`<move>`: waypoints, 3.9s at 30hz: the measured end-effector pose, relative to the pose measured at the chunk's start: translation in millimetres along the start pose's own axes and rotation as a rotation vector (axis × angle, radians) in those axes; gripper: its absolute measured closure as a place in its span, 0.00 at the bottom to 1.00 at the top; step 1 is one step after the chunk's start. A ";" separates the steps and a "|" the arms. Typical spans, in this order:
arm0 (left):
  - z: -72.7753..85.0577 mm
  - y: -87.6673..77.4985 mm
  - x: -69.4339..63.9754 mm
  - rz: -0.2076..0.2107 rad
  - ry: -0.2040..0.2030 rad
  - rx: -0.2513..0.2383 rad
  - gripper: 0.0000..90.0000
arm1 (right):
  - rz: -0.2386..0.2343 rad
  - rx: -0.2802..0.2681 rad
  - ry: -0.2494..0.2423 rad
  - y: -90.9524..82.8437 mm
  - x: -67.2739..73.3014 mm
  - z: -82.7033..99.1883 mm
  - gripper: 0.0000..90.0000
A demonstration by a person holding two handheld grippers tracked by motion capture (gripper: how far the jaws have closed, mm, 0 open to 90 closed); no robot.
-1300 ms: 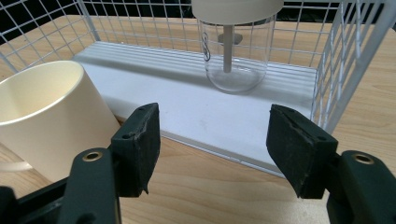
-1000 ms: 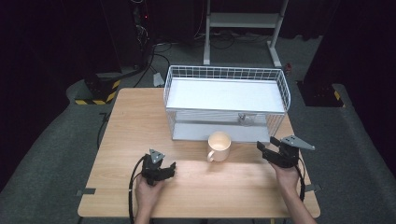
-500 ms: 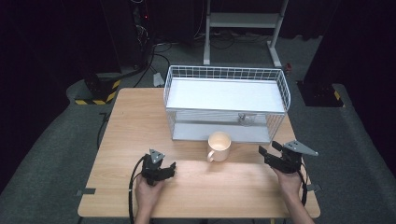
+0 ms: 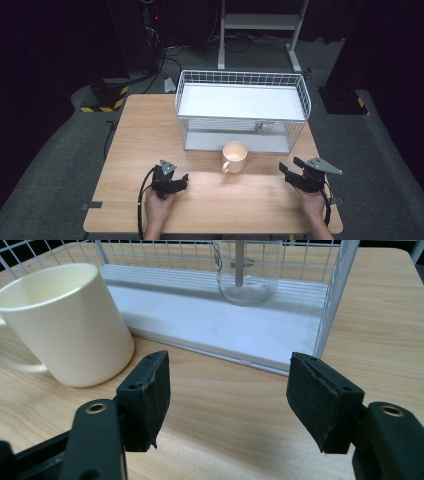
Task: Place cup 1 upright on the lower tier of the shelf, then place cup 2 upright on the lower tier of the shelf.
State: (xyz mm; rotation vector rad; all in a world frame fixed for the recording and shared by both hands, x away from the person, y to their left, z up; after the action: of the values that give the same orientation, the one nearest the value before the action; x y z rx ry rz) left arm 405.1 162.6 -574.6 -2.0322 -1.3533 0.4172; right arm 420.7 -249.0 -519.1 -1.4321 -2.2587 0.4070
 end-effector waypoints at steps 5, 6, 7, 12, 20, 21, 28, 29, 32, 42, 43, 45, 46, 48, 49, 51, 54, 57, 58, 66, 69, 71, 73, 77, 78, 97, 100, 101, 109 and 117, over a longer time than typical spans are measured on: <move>0.0 0.0 0.0 0.000 0.000 0.000 0.27 | 0.000 0.006 -0.002 -2.2 0.1 8.4 0.38; 0.0 0.0 0.0 0.000 0.000 0.000 0.27 | 0.000 0.008 -0.001 -2.9 0.3 9.9 0.38; 0.0 0.0 0.0 0.000 0.000 0.000 0.27 | 0.001 0.008 0.000 -3.4 0.3 11.4 0.38; -0.1 0.1 -0.1 0.000 -0.002 -0.002 0.27 | 0.007 0.017 0.008 -4.2 -1.5 19.6 0.38; 0.0 0.0 0.0 0.000 0.000 0.000 0.27 | 0.017 0.039 0.014 -4.1 -2.5 30.1 0.38; 0.0 0.0 0.0 0.000 0.000 0.000 0.27 | 0.019 0.040 0.008 -4.0 -3.1 31.0 0.38; 0.0 0.0 0.0 0.000 0.000 0.000 0.27 | 0.043 0.082 -0.025 -2.0 -2.9 40.2 0.38; -0.1 0.0 0.1 -0.002 0.000 -0.001 0.27 | 0.049 0.092 -0.031 -1.8 -2.8 41.9 0.38; -0.1 0.1 -0.1 0.000 -0.002 -0.001 0.27 | 0.058 0.126 -0.047 0.5 -3.1 46.4 0.37; 0.1 0.1 -0.7 0.004 -0.003 0.001 0.26 | 0.091 0.222 -0.098 9.4 -2.6 50.6 0.36; 0.0 0.2 -0.9 0.004 -0.003 0.000 0.25 | 0.093 0.231 -0.110 10.5 -2.8 50.9 0.36; 0.1 0.7 -0.7 0.002 -0.010 0.003 0.21 | 0.097 0.264 -0.117 12.7 -2.5 52.6 0.35; 0.2 1.1 -0.3 0.003 -0.014 0.008 0.21 | 0.097 0.264 -0.117 12.7 -2.5 52.6 0.35; -0.2 2.0 0.0 0.000 -0.011 0.010 0.18 | 0.093 0.269 -0.107 13.5 -4.0 52.3 0.32; -0.3 2.3 -0.1 -0.001 -0.012 0.010 0.17 | 0.092 0.268 -0.111 14.1 -4.8 51.9 0.31; -0.9 3.0 0.2 -0.003 -0.011 0.012 0.17 | 0.098 0.272 -0.100 14.2 -5.3 52.1 0.28; -1.4 3.1 0.7 -0.005 -0.006 0.014 0.17 | 0.113 0.275 -0.090 14.6 -6.5 52.1 0.25; -3.1 2.2 -1.4 0.003 0.002 0.020 0.17 | 0.115 0.276 -0.096 15.4 -7.0 51.8 0.23; -4.6 1.2 -2.9 0.012 0.010 0.007 0.17 | 0.117 0.277 -0.093 15.7 -7.0 51.8 0.23; -17.8 -9.6 -17.6 0.095 0.043 -0.053 0.16 | 0.131 0.277 -0.081 16.6 -7.2 51.4 0.22; -24.1 -12.3 -25.1 0.120 0.063 -0.068 0.16 | 0.131 0.277 -0.080 16.6 -7.2 51.4 0.22; -27.0 -13.1 -28.5 0.136 0.061 -0.080 0.16 | 0.131 0.277 -0.081 16.6 -7.2 51.4 0.22; -30.7 -11.9 -31.8 0.145 0.063 -0.085 0.16 | 0.131 0.277 -0.080 16.6 -7.1 51.4 0.22; -38.3 -12.7 -40.7 0.181 0.050 -0.105 0.15 | 0.131 0.277 -0.081 16.6 -7.2 51.5 0.22; -40.2 -13.4 -43.0 0.193 0.050 -0.113 0.15 | 0.131 0.277 -0.079 16.6 -7.0 51.4 0.22; -55.5 -14.2 -76.7 0.290 0.094 -0.129 0.08 | 0.131 0.277 -0.080 16.6 -7.0 51.5 0.22; -60.2 -14.5 -82.8 0.295 0.119 -0.127 0.08 | 0.131 0.277 -0.080 16.6 -7.1 51.5 0.22; -61.4 -14.6 -84.3 0.300 0.113 -0.129 0.08 | 0.131 0.277 -0.081 16.6 -7.1 51.5 0.22; -69.0 -9.3 -94.6 0.309 0.119 -0.137 0.08 | 0.131 0.277 -0.081 16.5 -7.2 51.5 0.22; -79.1 -1.8 -105.2 0.294 0.160 -0.122 0.07 | 0.131 0.277 -0.080 16.5 -7.2 51.5 0.22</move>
State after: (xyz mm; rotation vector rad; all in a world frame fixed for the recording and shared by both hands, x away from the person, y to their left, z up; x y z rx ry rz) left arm 406.3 40.9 -524.6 -2.3224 -1.0089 0.2970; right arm 410.2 -249.4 -572.7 -1.4425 -2.0755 0.7979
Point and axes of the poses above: each handheld gripper's, and its own axes: y roughly forward along the jaws, z roughly out of its underside, x roughly to its left, the point moved 7 cm from there along y, roughly forward along the jaws, and after that the axes turned 6 degrees about y, right-handed, at the moved point
